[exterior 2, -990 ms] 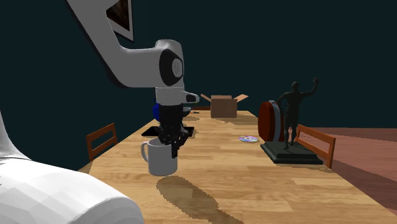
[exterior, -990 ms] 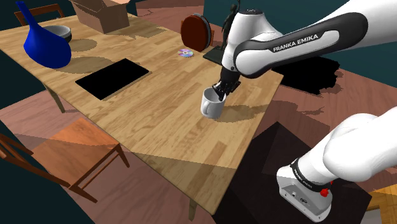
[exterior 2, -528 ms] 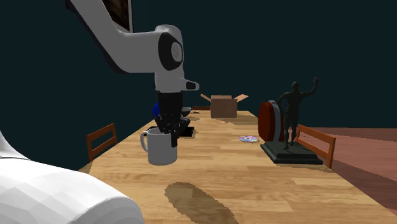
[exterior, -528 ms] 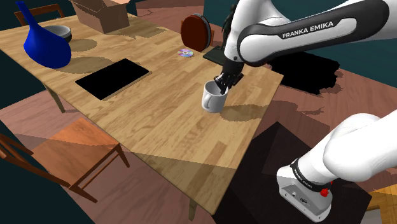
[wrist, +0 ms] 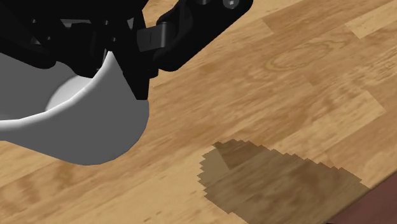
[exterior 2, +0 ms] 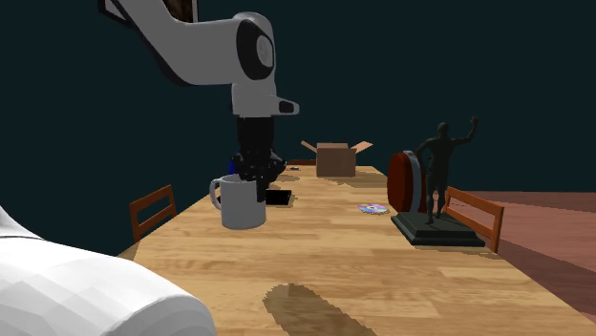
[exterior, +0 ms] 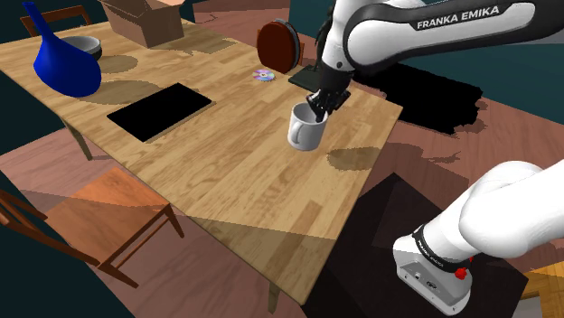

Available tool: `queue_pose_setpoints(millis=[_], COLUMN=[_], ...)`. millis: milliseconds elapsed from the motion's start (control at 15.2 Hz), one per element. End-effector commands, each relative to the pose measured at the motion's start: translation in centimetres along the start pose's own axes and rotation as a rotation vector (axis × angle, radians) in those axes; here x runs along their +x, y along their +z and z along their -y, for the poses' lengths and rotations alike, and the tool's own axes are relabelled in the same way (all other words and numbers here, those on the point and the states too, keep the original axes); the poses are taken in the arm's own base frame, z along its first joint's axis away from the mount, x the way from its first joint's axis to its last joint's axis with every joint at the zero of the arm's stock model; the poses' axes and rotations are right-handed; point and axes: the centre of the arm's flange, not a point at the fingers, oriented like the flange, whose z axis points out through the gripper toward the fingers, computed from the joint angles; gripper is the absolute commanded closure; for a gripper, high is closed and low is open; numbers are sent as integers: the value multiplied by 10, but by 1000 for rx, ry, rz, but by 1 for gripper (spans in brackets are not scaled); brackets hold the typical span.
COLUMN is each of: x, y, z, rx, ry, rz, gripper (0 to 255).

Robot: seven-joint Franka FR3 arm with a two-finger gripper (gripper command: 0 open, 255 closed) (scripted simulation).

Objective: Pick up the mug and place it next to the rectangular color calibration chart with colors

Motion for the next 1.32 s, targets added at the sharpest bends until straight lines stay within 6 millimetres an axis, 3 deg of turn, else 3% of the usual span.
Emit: queue_pose_setpoints(millis=[0,726,1254], x=[0,1,82], y=[-11,-68,-66], z=[-1,0,68], rx=[0,0,0], ry=[0,0,0], rz=[0,0,0], gripper=[255,255,255])
